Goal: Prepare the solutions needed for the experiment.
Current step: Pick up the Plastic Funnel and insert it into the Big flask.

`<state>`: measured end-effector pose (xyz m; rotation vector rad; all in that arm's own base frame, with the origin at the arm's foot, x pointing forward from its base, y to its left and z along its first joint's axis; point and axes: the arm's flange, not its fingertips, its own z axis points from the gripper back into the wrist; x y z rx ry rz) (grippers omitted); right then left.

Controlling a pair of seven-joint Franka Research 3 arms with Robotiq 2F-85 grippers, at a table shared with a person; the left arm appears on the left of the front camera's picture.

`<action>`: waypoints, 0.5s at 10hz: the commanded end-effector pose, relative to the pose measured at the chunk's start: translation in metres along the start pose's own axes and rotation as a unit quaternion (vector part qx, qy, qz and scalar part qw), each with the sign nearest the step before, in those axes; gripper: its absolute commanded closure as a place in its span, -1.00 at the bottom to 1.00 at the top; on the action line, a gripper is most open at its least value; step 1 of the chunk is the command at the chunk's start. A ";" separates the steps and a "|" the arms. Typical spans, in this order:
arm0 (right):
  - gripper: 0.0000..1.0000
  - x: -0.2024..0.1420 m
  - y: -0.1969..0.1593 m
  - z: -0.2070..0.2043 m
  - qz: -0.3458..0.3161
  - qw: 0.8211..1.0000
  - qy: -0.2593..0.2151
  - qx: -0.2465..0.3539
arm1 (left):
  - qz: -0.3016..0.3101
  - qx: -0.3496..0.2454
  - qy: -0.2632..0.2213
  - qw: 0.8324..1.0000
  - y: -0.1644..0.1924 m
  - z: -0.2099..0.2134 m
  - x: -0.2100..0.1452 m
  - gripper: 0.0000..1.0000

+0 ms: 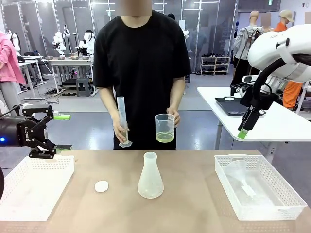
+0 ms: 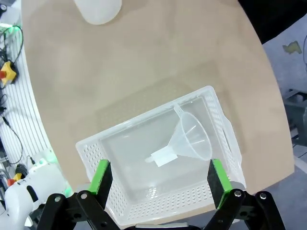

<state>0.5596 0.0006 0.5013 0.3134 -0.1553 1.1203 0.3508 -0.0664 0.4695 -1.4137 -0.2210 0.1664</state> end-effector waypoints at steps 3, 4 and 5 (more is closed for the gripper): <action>-1.00 0.027 -0.021 -0.009 0.191 0.974 0.116 -0.044 | 0.004 -0.009 0.000 1.000 -0.003 -0.001 -0.001 -1.00; -1.00 0.030 -0.027 -0.014 0.242 0.959 0.139 -0.048 | 0.004 -0.009 0.000 1.000 -0.003 -0.001 -0.001 -1.00; -1.00 0.031 -0.033 -0.020 0.248 0.956 0.153 -0.033 | 0.004 -0.009 0.000 1.000 -0.003 -0.001 -0.001 -1.00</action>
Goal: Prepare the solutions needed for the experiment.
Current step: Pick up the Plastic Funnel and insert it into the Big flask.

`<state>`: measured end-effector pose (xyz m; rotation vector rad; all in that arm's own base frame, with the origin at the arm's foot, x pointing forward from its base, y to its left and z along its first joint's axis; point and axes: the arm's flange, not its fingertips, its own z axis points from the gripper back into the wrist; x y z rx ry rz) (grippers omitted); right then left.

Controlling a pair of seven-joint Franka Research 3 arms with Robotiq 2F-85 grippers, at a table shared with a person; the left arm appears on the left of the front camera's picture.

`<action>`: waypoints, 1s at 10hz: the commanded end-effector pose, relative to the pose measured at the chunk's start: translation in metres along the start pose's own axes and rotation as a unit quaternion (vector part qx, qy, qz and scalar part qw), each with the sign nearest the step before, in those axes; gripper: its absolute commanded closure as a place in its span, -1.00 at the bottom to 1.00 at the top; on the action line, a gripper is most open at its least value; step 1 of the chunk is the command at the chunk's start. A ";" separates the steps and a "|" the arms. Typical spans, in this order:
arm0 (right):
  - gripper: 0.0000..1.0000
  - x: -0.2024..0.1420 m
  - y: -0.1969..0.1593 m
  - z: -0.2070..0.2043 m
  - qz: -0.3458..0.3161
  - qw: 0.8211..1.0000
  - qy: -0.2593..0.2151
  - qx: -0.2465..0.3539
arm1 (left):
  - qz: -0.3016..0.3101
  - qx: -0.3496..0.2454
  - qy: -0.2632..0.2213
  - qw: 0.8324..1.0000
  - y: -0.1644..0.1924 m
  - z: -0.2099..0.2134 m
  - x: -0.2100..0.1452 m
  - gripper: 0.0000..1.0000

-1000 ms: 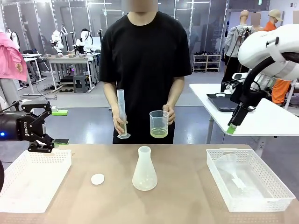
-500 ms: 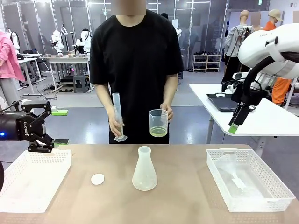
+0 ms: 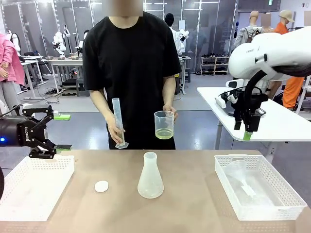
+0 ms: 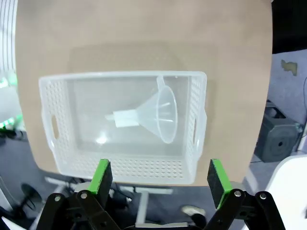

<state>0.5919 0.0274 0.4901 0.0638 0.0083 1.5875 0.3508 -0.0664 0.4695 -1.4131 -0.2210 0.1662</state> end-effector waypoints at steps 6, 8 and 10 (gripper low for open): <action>-1.00 -0.005 -0.010 -0.017 0.016 0.999 0.023 0.018 | 0.004 -0.010 0.000 1.000 -0.003 -0.001 -0.001 -1.00; -1.00 -0.004 -0.013 -0.031 0.023 0.998 0.019 0.056 | 0.004 -0.010 0.000 1.000 -0.003 -0.001 -0.001 -1.00; -1.00 -0.004 -0.015 -0.050 0.033 0.996 0.015 0.086 | 0.004 -0.010 0.000 1.000 -0.003 -0.001 -0.001 -1.00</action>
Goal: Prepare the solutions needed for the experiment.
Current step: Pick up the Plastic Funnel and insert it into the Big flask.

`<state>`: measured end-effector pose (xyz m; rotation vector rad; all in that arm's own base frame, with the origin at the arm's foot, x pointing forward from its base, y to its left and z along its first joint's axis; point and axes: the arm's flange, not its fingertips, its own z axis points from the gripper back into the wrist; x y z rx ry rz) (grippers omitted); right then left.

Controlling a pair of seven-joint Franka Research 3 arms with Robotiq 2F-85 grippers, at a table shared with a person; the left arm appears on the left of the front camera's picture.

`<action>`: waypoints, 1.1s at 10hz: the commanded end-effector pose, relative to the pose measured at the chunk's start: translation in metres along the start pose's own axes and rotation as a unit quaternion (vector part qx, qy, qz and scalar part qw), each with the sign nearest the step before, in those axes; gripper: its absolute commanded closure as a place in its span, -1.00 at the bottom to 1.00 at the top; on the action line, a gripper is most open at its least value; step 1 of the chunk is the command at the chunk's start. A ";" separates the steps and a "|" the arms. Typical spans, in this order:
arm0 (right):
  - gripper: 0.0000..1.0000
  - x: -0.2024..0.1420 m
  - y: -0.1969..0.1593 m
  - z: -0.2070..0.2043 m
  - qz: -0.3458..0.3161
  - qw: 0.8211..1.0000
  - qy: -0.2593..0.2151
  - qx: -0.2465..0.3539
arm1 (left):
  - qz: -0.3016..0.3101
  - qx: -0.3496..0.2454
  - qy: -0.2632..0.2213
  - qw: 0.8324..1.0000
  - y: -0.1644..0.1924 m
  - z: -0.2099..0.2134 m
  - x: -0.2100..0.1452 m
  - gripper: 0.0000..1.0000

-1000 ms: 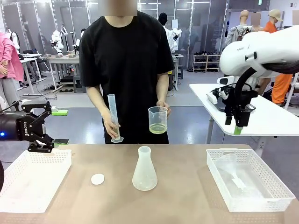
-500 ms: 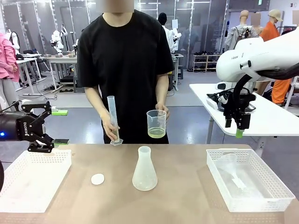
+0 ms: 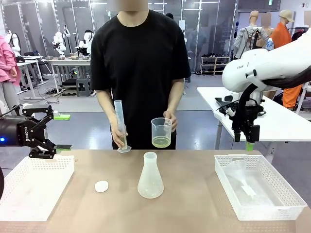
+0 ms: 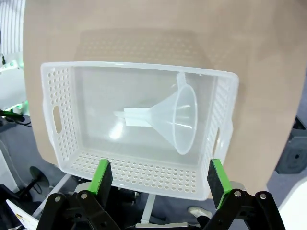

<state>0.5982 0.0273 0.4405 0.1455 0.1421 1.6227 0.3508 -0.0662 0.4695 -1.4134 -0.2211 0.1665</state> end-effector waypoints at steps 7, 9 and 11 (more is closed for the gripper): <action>-1.00 -0.009 -0.017 -0.062 0.041 0.997 -0.029 0.057 | 0.004 -0.009 0.000 1.000 -0.003 -0.001 -0.001 -1.00; -1.00 -0.010 -0.021 -0.073 0.048 0.995 -0.038 0.076 | 0.004 -0.009 0.000 1.000 -0.003 -0.001 -0.001 -1.00; -1.00 -0.012 -0.025 -0.083 0.053 0.993 -0.045 0.092 | 0.004 -0.009 0.000 1.000 -0.003 -0.001 -0.001 -1.00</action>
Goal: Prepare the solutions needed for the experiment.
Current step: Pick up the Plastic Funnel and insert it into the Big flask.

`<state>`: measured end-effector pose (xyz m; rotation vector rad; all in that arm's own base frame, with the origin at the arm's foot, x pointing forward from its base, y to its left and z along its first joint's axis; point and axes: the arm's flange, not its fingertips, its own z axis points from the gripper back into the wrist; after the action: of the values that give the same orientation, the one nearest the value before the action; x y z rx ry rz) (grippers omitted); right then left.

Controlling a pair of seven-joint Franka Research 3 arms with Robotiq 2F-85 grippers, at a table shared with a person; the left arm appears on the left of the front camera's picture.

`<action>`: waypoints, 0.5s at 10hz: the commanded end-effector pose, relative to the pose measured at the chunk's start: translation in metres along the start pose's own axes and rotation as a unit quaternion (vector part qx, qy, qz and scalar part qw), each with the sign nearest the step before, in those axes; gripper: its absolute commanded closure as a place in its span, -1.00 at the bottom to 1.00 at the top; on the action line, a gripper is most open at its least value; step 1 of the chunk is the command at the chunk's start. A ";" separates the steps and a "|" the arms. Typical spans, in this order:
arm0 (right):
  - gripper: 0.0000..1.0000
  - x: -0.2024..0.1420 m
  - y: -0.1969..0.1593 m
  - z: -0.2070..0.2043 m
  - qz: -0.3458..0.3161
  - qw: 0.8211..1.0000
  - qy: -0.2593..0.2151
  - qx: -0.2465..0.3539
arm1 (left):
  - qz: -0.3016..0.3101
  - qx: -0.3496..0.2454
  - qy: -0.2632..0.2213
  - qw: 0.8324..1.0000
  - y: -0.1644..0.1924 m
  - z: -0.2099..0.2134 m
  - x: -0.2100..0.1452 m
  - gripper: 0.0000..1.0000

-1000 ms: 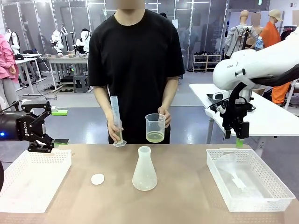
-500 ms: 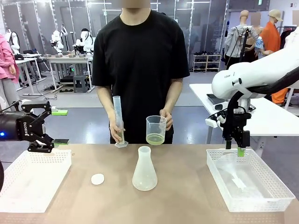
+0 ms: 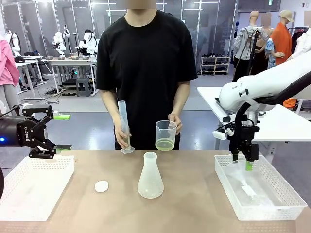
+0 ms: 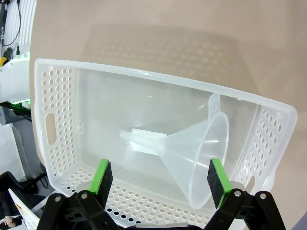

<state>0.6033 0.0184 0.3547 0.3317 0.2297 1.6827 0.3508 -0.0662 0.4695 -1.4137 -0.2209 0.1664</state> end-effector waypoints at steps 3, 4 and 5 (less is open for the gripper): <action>-0.91 -0.006 -0.012 -0.005 0.021 0.999 -0.015 0.025 | 0.004 -0.009 0.000 1.000 -0.003 -0.001 -0.001 -1.00; -0.67 -0.006 -0.013 -0.006 0.022 0.999 -0.015 0.026 | 0.004 -0.009 0.000 1.000 -0.003 -0.001 -0.001 -1.00; -0.55 -0.007 -0.016 -0.007 0.014 0.999 -0.019 0.024 | 0.004 -0.009 0.000 1.000 -0.003 -0.001 -0.001 -1.00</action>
<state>0.6091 0.0158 0.3405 0.3744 0.2543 1.6895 0.3508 -0.0662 0.4695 -1.4137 -0.2209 0.1664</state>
